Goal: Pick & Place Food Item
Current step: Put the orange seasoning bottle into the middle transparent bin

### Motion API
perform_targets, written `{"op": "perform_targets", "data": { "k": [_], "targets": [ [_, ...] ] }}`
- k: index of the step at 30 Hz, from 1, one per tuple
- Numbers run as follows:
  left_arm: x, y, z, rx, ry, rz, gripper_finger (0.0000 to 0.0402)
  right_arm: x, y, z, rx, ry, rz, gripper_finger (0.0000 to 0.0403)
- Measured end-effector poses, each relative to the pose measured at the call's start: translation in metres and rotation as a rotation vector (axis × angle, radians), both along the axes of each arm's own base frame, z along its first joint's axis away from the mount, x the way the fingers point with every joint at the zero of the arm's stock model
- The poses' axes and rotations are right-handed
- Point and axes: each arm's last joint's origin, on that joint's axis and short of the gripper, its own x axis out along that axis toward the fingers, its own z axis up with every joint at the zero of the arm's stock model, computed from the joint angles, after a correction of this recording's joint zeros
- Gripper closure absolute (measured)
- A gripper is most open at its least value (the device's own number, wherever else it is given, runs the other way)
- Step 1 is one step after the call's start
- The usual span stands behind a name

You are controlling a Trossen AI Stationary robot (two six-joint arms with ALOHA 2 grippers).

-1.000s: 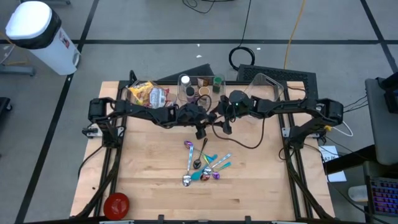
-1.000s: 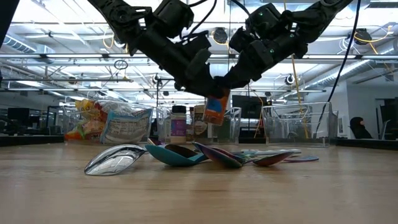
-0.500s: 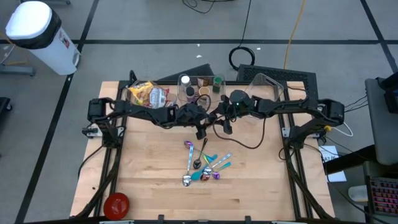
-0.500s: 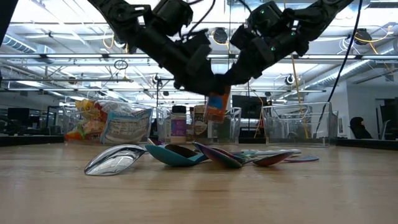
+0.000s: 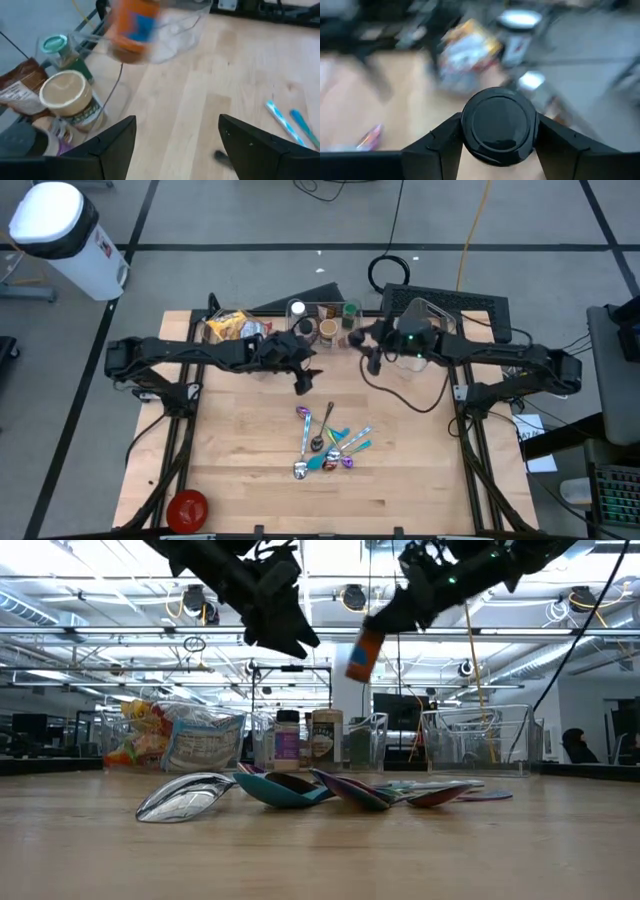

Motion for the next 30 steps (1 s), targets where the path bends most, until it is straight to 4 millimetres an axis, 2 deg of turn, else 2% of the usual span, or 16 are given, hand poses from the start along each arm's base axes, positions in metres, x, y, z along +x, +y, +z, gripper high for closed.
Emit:
{"op": "perform_targets", "data": {
  "k": [3,6,9,14,17,30],
  "targets": [
    [-0.003,-0.001,-0.001,-0.007,0.024,0.0,0.0115,0.001,-0.011,0.008,-0.068,0.014,-0.105,0.0208],
    [-0.002,0.0,0.0,-0.004,0.015,-0.001,0.0116,0.007,-0.031,0.02,-0.036,0.041,-0.141,0.0208],
    [-0.002,0.0,0.0,-0.004,0.013,-0.001,0.0117,0.016,-0.054,0.018,0.005,0.074,-0.146,0.0208],
    [-0.002,-0.005,-0.001,-0.005,0.022,-0.014,0.0117,0.031,-0.088,-0.012,0.109,0.156,-0.13,0.0208],
    [-0.002,-0.007,-0.004,-0.001,0.027,-0.023,0.0117,0.036,-0.101,-0.03,0.153,0.191,-0.143,0.0208],
    [-0.002,-0.007,-0.005,0.004,0.019,-0.025,0.0117,0.048,-0.111,-0.077,0.237,0.326,-0.146,0.0208]
  ]
}}
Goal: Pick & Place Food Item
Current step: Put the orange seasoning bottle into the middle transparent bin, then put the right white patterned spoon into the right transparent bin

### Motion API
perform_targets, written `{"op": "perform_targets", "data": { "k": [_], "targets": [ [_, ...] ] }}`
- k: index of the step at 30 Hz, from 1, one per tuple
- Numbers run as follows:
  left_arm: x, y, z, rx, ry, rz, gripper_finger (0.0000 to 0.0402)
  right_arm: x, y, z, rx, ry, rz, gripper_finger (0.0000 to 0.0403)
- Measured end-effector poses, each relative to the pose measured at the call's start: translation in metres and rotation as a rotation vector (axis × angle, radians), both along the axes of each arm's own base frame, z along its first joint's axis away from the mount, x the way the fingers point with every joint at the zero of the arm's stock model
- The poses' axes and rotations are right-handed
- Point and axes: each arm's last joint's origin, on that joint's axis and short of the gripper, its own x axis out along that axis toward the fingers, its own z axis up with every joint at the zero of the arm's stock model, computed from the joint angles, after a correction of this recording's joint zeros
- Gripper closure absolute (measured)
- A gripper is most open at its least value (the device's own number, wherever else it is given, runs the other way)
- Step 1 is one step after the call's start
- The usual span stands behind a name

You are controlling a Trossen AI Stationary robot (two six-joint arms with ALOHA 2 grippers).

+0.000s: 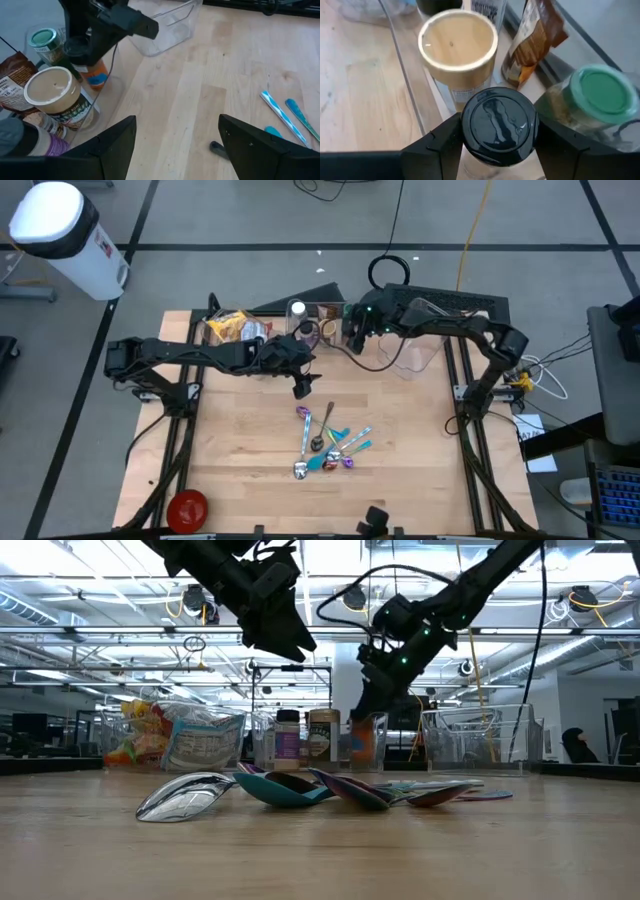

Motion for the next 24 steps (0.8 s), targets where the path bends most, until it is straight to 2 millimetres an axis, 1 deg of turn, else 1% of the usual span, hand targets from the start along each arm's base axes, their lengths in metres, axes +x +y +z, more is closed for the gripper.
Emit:
{"op": "perform_targets", "data": {
  "k": [2,7,12,17,21,24],
  "targets": [
    [0.0,0.0,0.0,0.0,0.0,0.0,0.0117,0.002,-0.001,-0.005,0.005,0.007,0.0,0.0206],
    [0.0,0.0,0.0,0.001,0.0,0.0,0.0117,0.004,-0.003,-0.013,0.016,0.022,0.0,0.0172],
    [0.0,0.0,0.0,0.001,0.0,-0.001,0.0117,0.004,-0.002,-0.012,0.017,0.025,0.002,0.0156],
    [0.0,0.0,0.0,0.001,0.0,-0.001,0.0117,0.0,0.003,0.001,-0.002,0.008,0.007,0.0157],
    [0.0,0.0,0.0,0.001,0.0,0.0,0.0117,-0.005,0.013,0.023,-0.023,-0.025,0.022,0.0156],
    [0.0,0.0,0.0,0.001,0.0,-0.001,0.0117,-0.012,0.027,0.039,-0.021,-0.022,0.046,0.0155]
  ]
}}
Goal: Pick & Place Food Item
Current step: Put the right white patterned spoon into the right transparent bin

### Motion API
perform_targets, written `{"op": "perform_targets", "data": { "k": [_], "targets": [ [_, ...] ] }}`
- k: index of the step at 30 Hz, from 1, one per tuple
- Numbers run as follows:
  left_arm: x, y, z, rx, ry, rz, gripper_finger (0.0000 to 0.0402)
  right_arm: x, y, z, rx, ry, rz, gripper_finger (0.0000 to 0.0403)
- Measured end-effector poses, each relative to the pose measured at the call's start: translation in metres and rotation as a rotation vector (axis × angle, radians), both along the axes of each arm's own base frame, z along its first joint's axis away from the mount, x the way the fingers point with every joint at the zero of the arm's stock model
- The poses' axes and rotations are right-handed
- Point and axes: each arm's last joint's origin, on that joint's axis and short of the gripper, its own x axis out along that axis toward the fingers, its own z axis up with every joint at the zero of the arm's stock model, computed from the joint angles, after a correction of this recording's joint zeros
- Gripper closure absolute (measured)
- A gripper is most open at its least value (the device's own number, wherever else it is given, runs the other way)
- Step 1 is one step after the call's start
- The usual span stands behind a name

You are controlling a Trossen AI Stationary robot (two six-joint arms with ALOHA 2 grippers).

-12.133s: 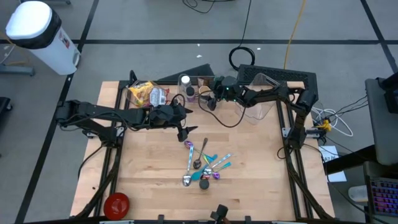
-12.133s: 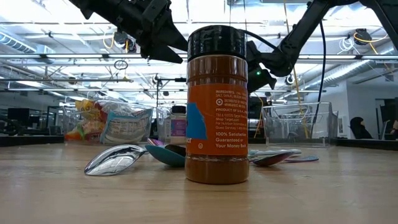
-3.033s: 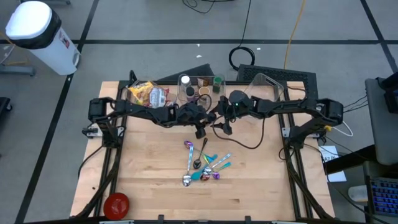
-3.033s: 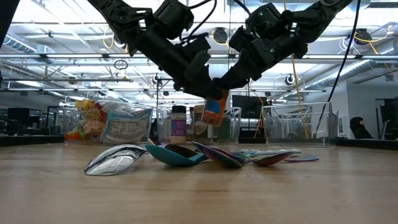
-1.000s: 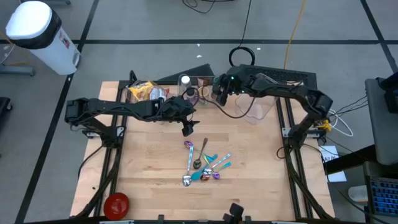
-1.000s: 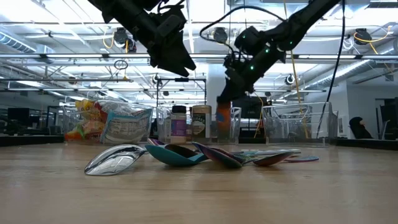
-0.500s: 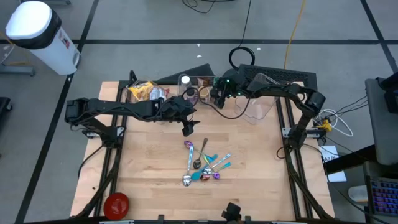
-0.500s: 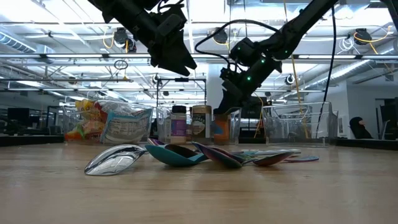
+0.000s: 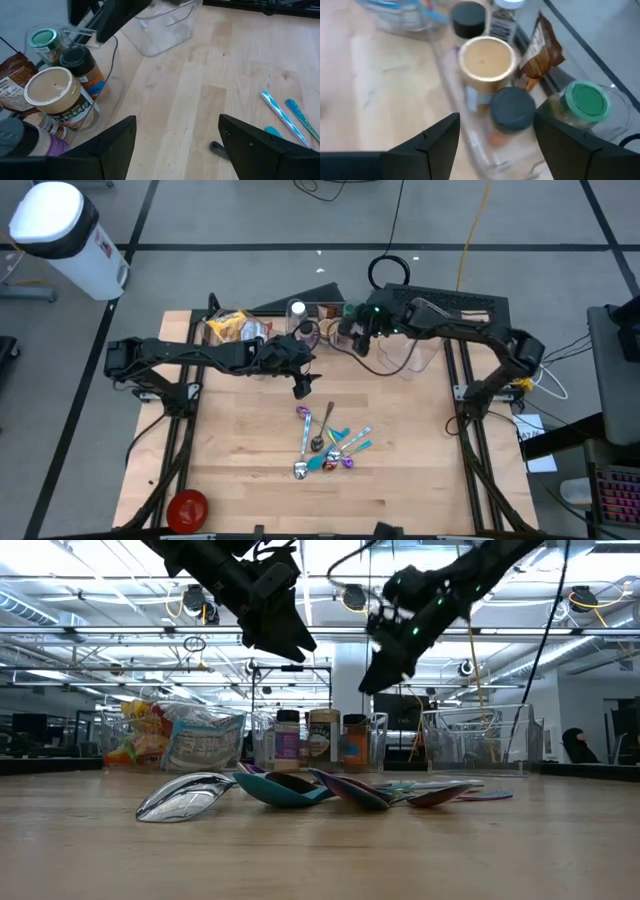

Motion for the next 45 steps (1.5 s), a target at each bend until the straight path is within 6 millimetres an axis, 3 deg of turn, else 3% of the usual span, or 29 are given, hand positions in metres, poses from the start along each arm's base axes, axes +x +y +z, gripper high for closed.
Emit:
{"op": "perform_targets", "data": {
  "k": [5,10,19,27,32,37,45],
  "targets": [
    [0.0,0.0,0.0,-0.008,-0.002,0.005,0.0117,-0.013,0.037,0.026,0.041,0.008,0.055,0.0161],
    [0.0,-0.001,0.0,-0.027,-0.008,0.014,0.0117,-0.028,0.086,0.022,0.044,-0.004,0.183,0.0168],
    [0.0,-0.002,0.0,-0.061,-0.018,0.036,0.0117,-0.052,0.158,-0.025,-0.018,-0.133,0.454,0.0171],
    [0.001,-0.002,0.001,-0.05,-0.025,0.029,0.0117,-0.059,0.205,-0.072,0.057,-0.067,0.617,0.0172],
    [0.001,-0.002,0.002,-0.048,-0.035,0.028,0.0117,-0.045,0.223,-0.098,0.048,-0.022,0.665,0.0173],
    [0.002,-0.004,0.002,-0.057,-0.043,0.028,0.0117,-0.037,0.217,-0.117,-0.05,0.032,0.595,0.0181],
    [0.003,-0.011,0.002,-0.049,-0.041,0.002,0.0117,-0.038,0.218,-0.129,0.082,0.083,0.623,0.0203]
  ]
}}
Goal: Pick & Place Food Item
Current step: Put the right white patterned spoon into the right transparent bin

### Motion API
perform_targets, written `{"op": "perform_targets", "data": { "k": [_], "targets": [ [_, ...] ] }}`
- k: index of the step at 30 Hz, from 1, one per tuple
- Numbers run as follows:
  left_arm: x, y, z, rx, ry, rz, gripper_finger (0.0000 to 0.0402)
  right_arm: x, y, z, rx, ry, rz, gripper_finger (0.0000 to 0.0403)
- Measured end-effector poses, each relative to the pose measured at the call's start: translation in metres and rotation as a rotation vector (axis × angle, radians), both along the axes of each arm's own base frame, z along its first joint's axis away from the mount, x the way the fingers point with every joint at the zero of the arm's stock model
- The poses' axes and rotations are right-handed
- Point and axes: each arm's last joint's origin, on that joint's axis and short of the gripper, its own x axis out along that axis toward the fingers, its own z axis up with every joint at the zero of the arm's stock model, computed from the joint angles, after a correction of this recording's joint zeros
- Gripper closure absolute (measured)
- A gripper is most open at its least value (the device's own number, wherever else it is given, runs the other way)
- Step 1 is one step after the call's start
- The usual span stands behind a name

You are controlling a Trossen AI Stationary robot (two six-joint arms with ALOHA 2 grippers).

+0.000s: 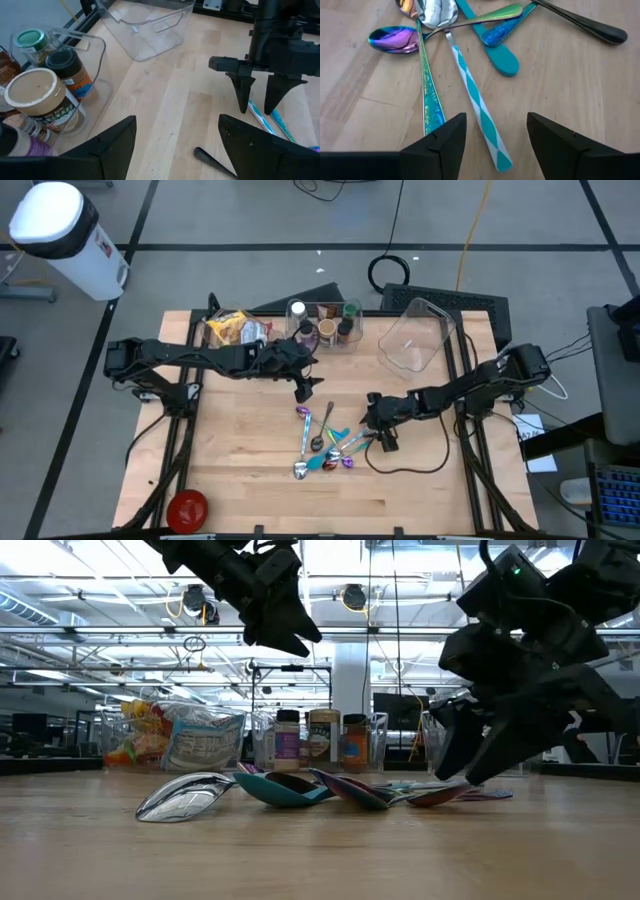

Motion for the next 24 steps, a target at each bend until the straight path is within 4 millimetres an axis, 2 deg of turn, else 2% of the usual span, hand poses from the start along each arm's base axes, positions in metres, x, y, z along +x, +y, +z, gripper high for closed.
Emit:
{"op": "perform_targets", "data": {
  "k": [9,16,24],
  "targets": [
    [0.001,-0.002,0.001,0.008,-0.007,-0.011,0.0116,-0.001,0.0,-0.001,-0.01,0.015,0.007,0.022],
    [0.001,-0.002,0.001,0.009,-0.008,-0.012,0.0117,-0.003,0.0,-0.003,-0.038,0.038,0.027,0.0252],
    [0.001,-0.002,0.001,0.009,-0.009,-0.012,0.0117,0.002,0.0,-0.019,-0.062,0.062,0.05,0.0288]
  ]
}}
